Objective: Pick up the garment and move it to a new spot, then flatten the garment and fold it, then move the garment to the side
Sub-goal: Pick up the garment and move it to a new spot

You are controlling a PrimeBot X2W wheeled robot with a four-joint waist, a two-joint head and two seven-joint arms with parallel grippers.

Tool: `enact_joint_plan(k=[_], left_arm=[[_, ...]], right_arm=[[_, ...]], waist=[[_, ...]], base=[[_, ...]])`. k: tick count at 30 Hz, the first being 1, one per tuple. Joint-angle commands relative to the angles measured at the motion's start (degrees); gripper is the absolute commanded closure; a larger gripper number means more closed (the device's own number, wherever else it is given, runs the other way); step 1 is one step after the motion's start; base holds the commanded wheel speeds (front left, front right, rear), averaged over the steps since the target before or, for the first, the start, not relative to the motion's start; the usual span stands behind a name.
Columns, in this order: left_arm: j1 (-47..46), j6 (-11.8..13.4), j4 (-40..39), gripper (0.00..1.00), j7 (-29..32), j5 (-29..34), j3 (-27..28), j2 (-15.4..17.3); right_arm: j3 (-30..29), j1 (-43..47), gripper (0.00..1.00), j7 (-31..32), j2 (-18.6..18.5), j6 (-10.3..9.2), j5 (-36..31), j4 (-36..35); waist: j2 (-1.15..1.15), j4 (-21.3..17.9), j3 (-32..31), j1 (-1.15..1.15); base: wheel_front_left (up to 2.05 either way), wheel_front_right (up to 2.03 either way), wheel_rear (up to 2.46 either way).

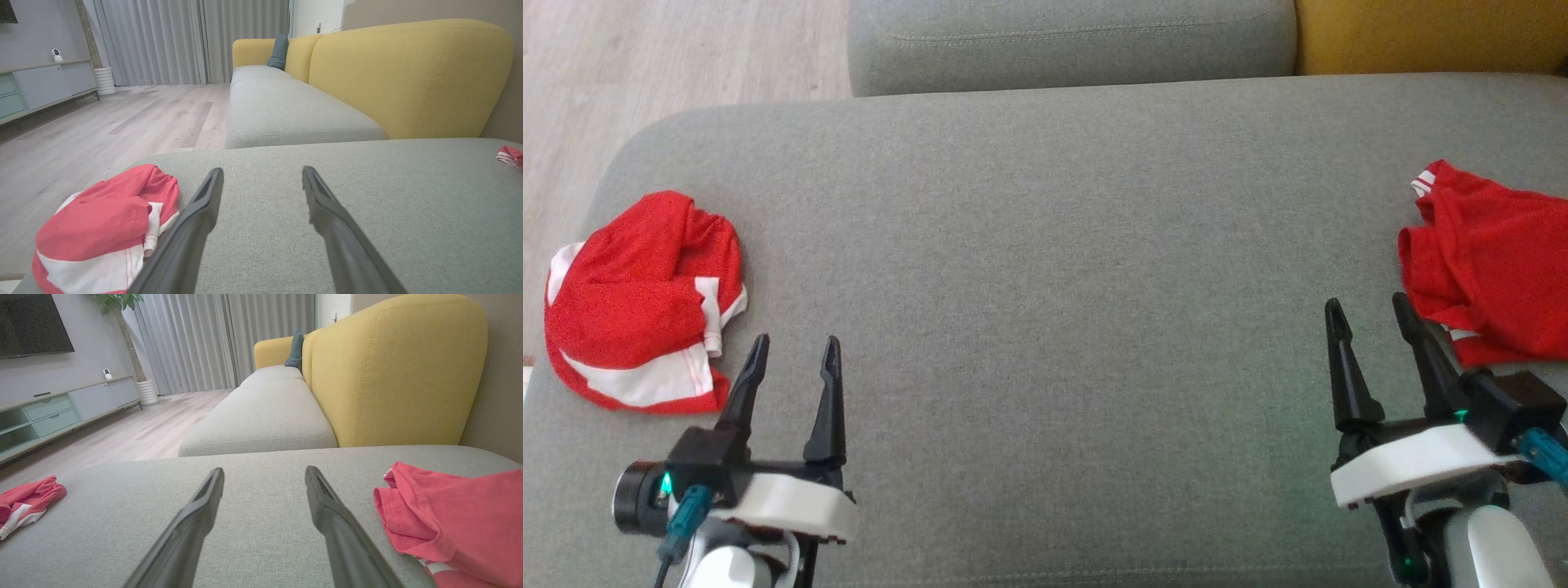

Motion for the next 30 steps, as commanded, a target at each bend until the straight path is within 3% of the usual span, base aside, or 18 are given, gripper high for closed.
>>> enact_joint_plan(k=[1, 17, 30], left_arm=[[-1.5, 0.4, -1.7, 0.0, -0.3, -0.1, 1.7, 0.9], [-2.4, 0.8, -1.6, 0.0, -0.3, -0.4, 1.7, 1.2], [-4.8, 0.1, -1.9, 0.0, -0.3, -0.4, 2.2, -0.5]], right_arm=[[1.4, -0.6, 0.0, 0.2, -0.2, -0.05, 0.0, -2.3], [1.7, -1.3, 0.0, 1.2, -0.2, -0.05, -1.5, -3.1], [1.7, -1.1, 0.0, 3.2, -0.2, -0.05, -3.0, -6.1]], waist=[[0.0, 0.0, 0.0, 0.0], [0.0, 1.0, 0.8, 0.0], [0.0, 9.9, 0.8, 0.0]], base=[[0.0, 0.0, 0.0], [0.0, 0.0, 0.0], [0.0, 0.0, 0.0]])
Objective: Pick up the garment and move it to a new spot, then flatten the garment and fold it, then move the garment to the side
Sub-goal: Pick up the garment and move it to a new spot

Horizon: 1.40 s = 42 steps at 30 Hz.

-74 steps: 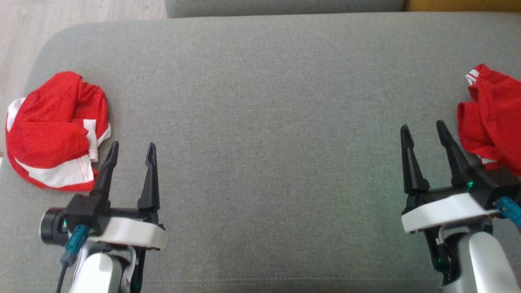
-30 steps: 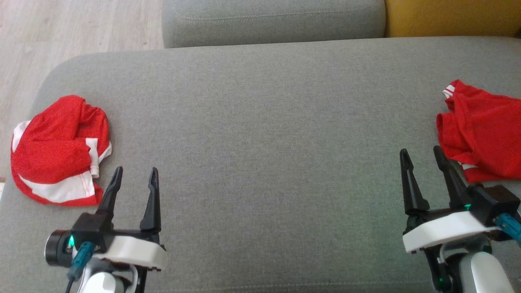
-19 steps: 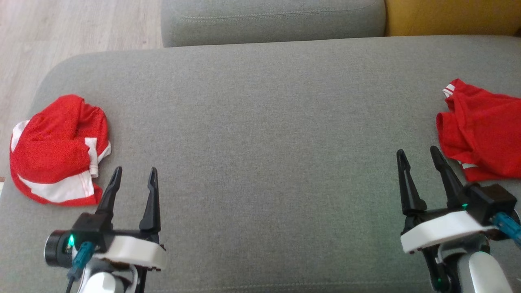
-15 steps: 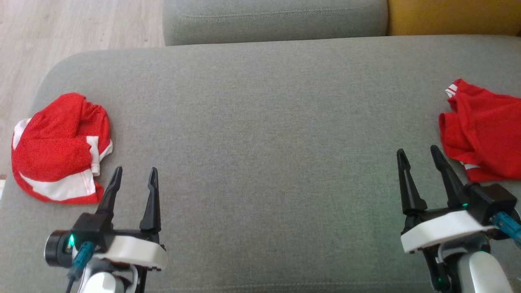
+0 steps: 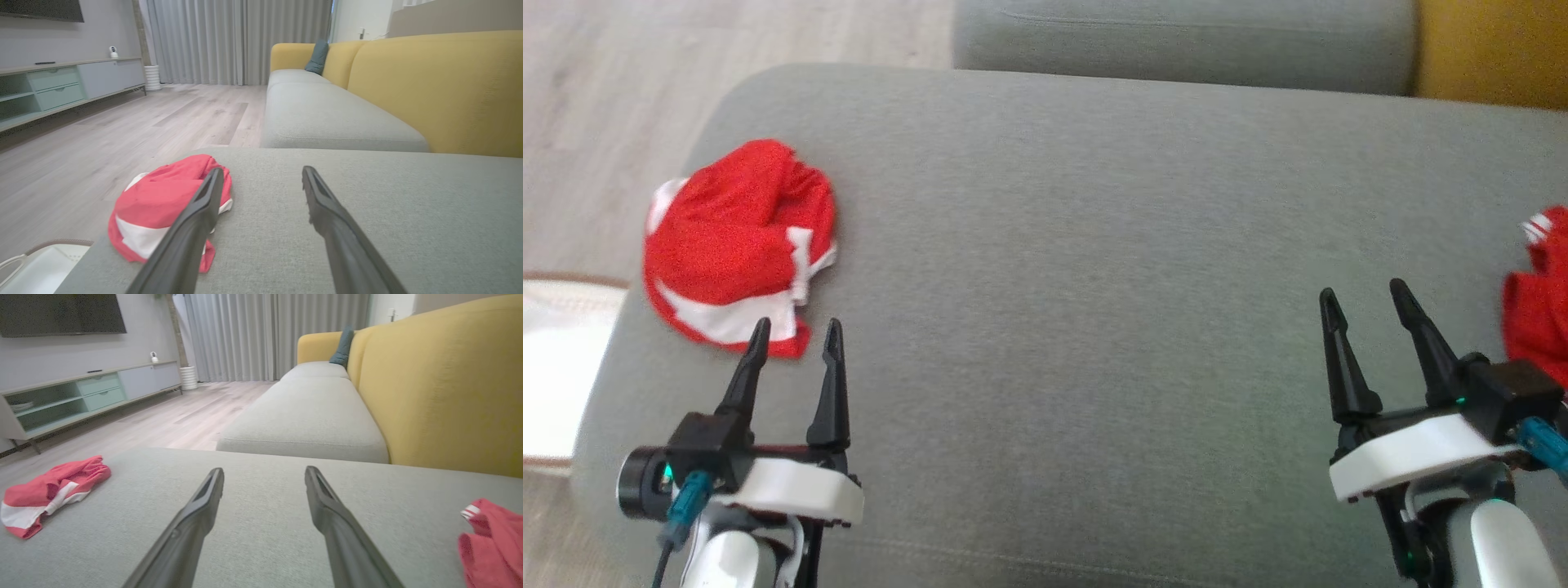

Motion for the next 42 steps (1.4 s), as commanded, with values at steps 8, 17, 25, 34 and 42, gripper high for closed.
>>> enact_joint_plan(k=[8, 17, 25, 34, 42], left_arm=[[-3.4, -0.6, -1.0, 0.0, -0.3, 0.8, 2.8, -0.3], [-2.5, -1.1, -1.2, 0.0, -0.3, 1.9, 4.4, -0.3], [-2.3, -1.8, -1.1, 0.0, -0.3, 2.5, 5.5, -0.3], [-3.3, -3.5, -1.0, 0.0, -0.3, 2.2, 6.0, -1.3], [-8.8, -5.6, 3.0, 0.0, -0.3, 1.2, 6.5, -2.3]], right_arm=[[1.7, 0.1, 0.0, 1.0, -0.2, -0.05, -0.1, -3.4], [2.5, 0.6, 0.0, 1.3, -0.2, -0.05, 0.5, -3.6], [2.5, 0.9, 0.0, 1.2, -0.2, -0.05, 1.1, -3.3], [2.4, 0.4, 0.0, 1.4, -0.2, -0.05, 1.1, -3.6], [2.6, -1.6, 0.0, 3.2, -0.2, -0.05, -0.7, -4.8]], waist=[[0.0, 8.1, -1.8, 0.0], [0.0, 12.8, -2.7, 0.0], [0.0, 14.0, -2.8, 0.0], [0.0, 14.5, -1.6, 0.0], [0.0, 13.7, 2.7, 0.0]], base=[[0.0, 0.0, 0.0], [0.0, 0.0, 0.0], [0.0, 0.0, 0.0], [0.0, 0.0, 0.0], [0.0, 0.0, 0.0]])
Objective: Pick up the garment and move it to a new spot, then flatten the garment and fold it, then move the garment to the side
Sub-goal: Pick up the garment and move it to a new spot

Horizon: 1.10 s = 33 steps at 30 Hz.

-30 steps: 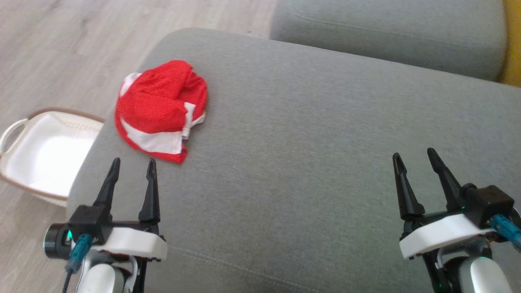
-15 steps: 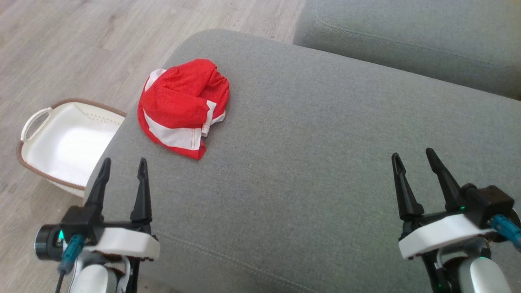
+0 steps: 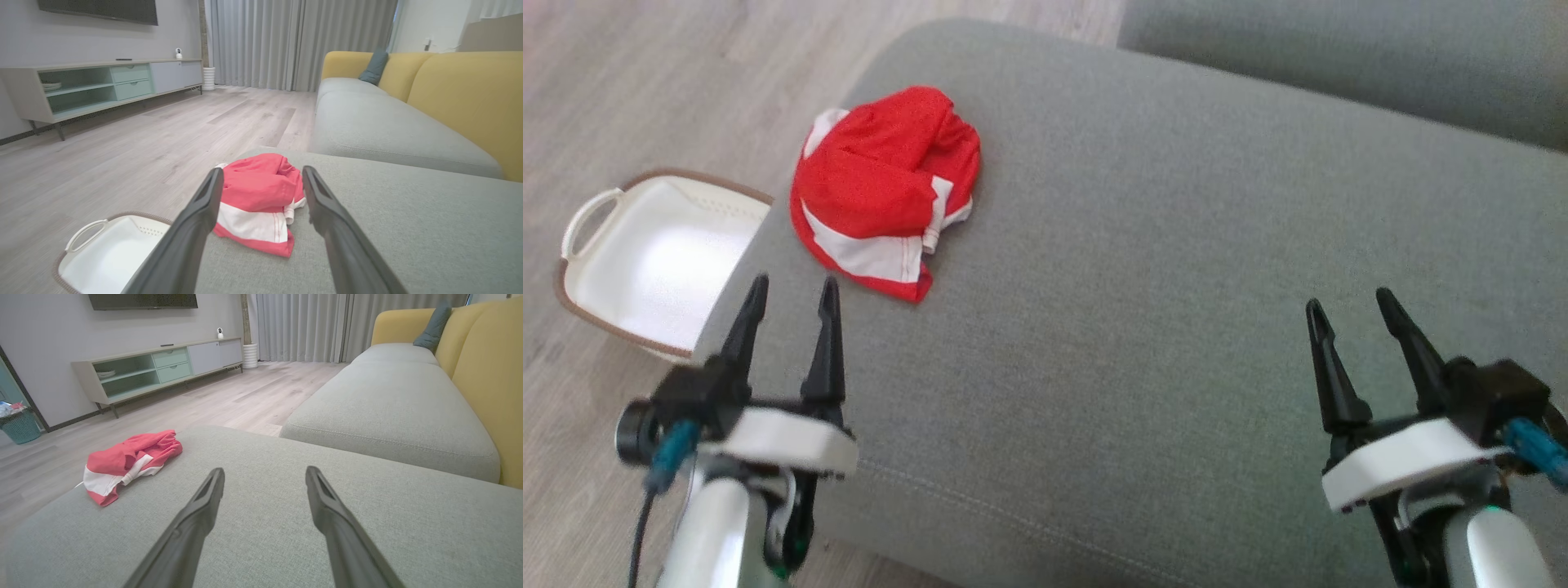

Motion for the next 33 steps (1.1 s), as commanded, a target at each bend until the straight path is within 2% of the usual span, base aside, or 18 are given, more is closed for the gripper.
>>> enact_joint_plan(k=[1, 10, 16, 22, 26, 29, 31, 32, 33], left_arm=[[-3.9, -0.4, -1.1, 0.0, -0.3, -0.3, 2.5, 0.3], [-15.5, -2.7, 10.7, 0.0, -0.3, -3.0, 7.1, -1.2], [-23.7, -5.0, 25.2, 0.0, -0.3, -4.1, 7.8, -0.9], [-31.4, -6.2, 42.1, 0.0, -0.2, -6.2, 5.7, 0.2], [-35.7, -6.3, 52.2, 0.0, 4.5, -8.5, 3.6, 0.0], [-37.6, -6.3, 56.3, 0.0, 8.2, -11.0, 1.6, -0.3], [-38.2, -6.3, 57.6, 0.93, 10.0, -12.5, 0.1, -0.4], [-38.4, -6.3, 57.9, 1.0, 10.5, -13.2, -0.7, -0.4], [-38.5, -6.3, 58.0, 1.0, 10.5, -13.8, -1.5, -0.3]], right_arm=[[1.6, -3.7, 0.0, 0.3, -0.2, -0.05, -0.6, -2.5], [1.6, -8.1, 0.0, 4.1, -2.5, -0.05, -3.3, -6.0], [1.6, -9.8, 0.0, 5.7, -3.9, -0.05, -3.9, -7.5], [1.8, -10.7, 0.0, 6.4, -4.6, -0.05, -3.8, -8.0], [2.0, -11.0, 0.0, 6.7, -4.8, -0.05, -3.7, -8.0], [2.1, -11.3, 0.0, 6.9, -4.9, -0.05, -3.6, -8.1], [2.0, -11.4, 0.0, 7.1, -4.9, -0.05, -3.6, -8.2], [2.0, -11.3, 0.0, 7.1, -4.9, -0.05, -3.6, -8.3], [1.9, -11.3, 0.0, 7.1, -4.8, -0.05, -3.6, -8.3]], waist=[[0.0, -0.6, 2.0, 0.0], [0.0, -2.0, 11.7, 0.0], [0.0, -2.5, 15.7, 0.0], [0.0, -3.0, 17.1, 0.0], [0.0, -3.4, 17.4, 0.0], [0.0, -3.7, 17.6, 0.0], [0.0, -3.8, 17.7, 0.0], [0.0, -3.8, 17.6, 0.0], [0.0, -3.9, 17.6, 0.0]], base=[[0.0, 0.0, 0.0], [0.0, 0.0, 0.0], [0.0, 0.0, 0.0], [0.0, 0.0, 0.0], [0.0, 0.0, 0.0], [0.0, 0.0, 0.0], [0.0, 0.0, 0.0], [0.0, 0.0, 0.0], [0.0, 0.0, 0.0]])
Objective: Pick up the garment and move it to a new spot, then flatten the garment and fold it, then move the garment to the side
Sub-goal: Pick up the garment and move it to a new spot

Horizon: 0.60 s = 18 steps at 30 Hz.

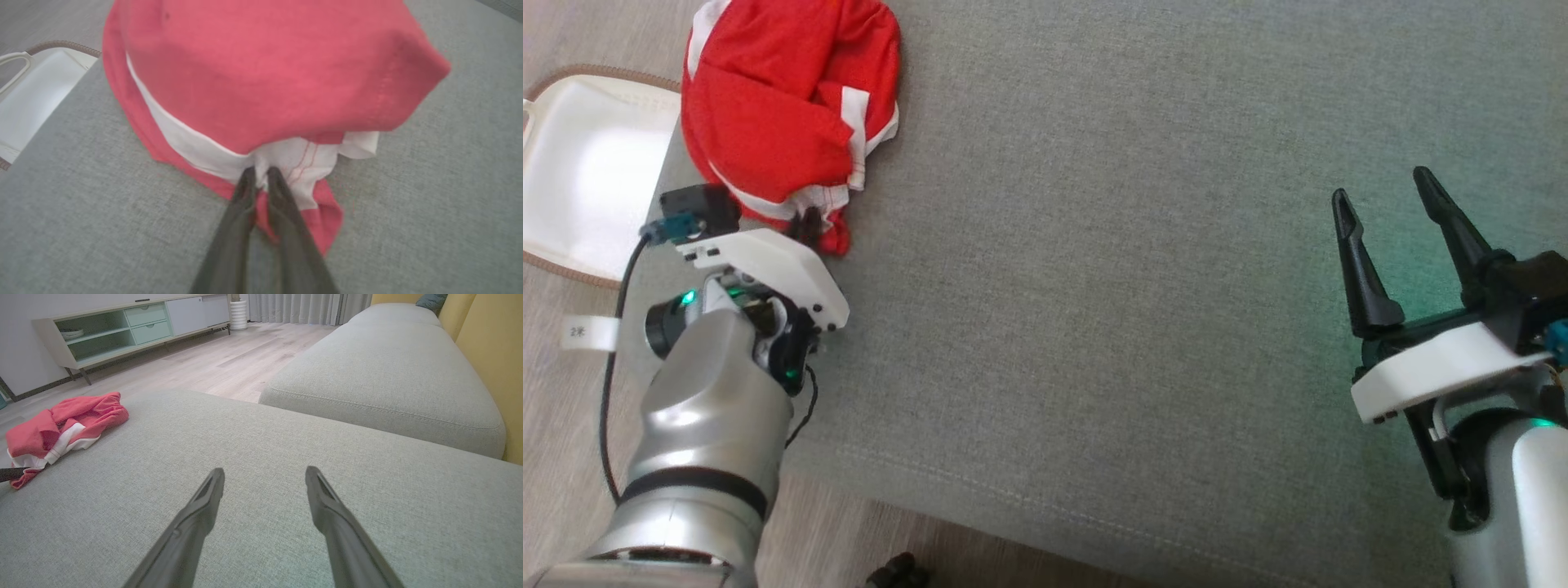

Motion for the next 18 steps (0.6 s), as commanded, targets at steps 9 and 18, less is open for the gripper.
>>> enact_joint_plan(k=[9, 18], left_arm=[[0.1, 0.1, -2.9, 1.0, -9.1, -1.6, -3.4, 5.1], [8.5, 2.8, -21.2, 1.0, -9.9, 0.5, -0.4, 6.3]], right_arm=[[0.2, 0.4, 0.0, -1.5, 1.2, -0.05, 0.5, -1.0], [-0.1, 2.9, 0.0, -4.6, 2.8, -0.05, 1.9, 1.6]], waist=[[0.0, 0.4, -4.8, 0.0], [0.0, -1.1, -11.7, 0.0]], base=[[0.0, 0.0, 0.0], [0.0, 0.0, 0.0]])
